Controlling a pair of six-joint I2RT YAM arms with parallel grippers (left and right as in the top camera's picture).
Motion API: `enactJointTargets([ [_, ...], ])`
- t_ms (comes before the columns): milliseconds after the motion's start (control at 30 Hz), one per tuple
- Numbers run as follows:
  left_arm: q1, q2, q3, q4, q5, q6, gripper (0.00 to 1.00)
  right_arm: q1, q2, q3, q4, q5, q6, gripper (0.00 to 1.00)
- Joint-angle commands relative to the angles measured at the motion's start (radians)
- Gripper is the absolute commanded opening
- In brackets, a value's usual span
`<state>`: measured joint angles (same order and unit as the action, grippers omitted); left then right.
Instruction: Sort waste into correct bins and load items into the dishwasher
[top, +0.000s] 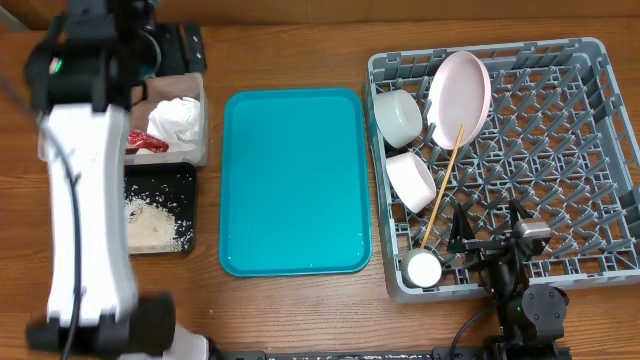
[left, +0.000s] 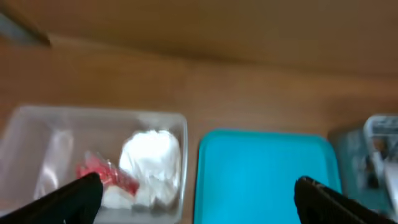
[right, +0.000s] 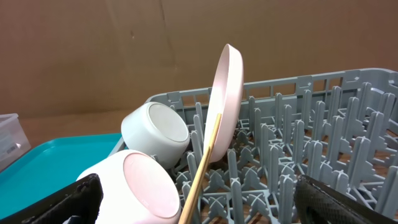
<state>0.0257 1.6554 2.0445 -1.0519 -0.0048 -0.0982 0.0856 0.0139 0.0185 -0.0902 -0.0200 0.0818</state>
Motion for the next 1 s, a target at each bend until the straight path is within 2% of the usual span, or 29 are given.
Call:
enactJointTargets([
  [0,-0.003,-0.204,-0.190,0.151,-0.011,0.032,1.00,-0.001,-0.011,-0.011,0.006,0.008,-0.004,1.00],
  [133,0.018,-0.429,-0.505,0.413,0.053,0.054,1.00,-0.001,-0.011,-0.011,0.006,0.008,-0.004,1.00],
  [467,0.074,-0.897,-1.146,0.755,0.127,0.054,1.00,-0.001,-0.011,-0.011,0.006,0.008,-0.004,1.00],
  [700,0.074,-1.238,-1.627,1.085,0.129,0.054,1.00,-0.001,-0.011,-0.011,0.006,0.008,-0.004,1.00],
  [867,0.072,-1.426,-1.847,1.150,0.128,0.062,1.00,-0.001,-0.011,-0.011,0.006,0.008,-0.004,1.00],
  [967,0.071,-1.498,-1.914,1.154,0.128,0.087,1.00,-0.001,-0.011,-0.011,0.006,0.008,-0.004,1.00],
])
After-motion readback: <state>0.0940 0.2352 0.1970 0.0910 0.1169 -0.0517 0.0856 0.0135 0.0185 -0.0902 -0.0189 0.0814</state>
